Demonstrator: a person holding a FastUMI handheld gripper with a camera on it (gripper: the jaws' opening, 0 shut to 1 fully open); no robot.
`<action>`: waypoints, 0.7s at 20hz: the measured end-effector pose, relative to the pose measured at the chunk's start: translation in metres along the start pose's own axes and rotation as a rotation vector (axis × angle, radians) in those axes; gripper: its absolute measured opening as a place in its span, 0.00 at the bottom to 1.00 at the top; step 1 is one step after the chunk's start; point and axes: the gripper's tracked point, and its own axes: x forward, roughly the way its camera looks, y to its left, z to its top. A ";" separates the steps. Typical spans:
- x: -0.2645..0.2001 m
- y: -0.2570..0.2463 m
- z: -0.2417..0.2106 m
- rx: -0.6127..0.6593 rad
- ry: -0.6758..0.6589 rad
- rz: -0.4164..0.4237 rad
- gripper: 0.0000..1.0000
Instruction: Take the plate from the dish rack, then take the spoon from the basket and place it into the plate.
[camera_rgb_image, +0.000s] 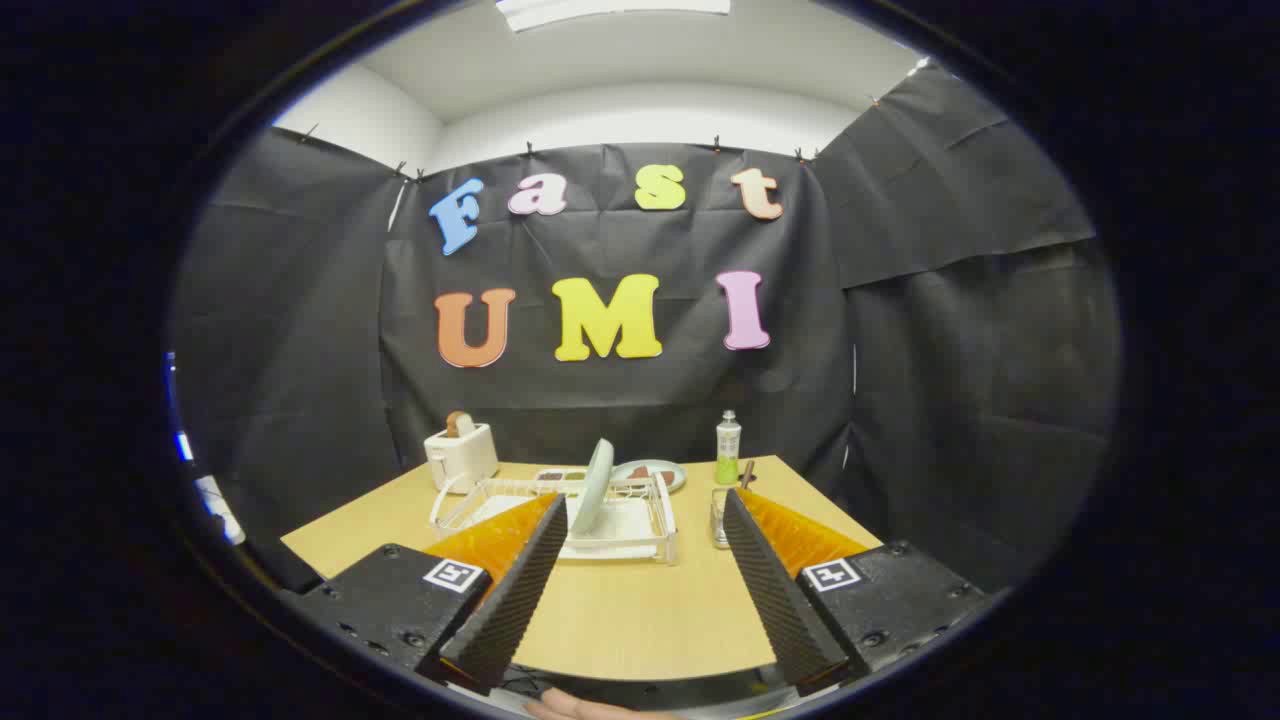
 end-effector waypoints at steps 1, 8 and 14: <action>0.000 -0.002 0.000 0.000 0.002 -0.003 1.00; 0.000 0.002 -0.010 0.002 0.029 0.017 1.00; 0.001 0.010 -0.014 0.001 0.055 0.049 1.00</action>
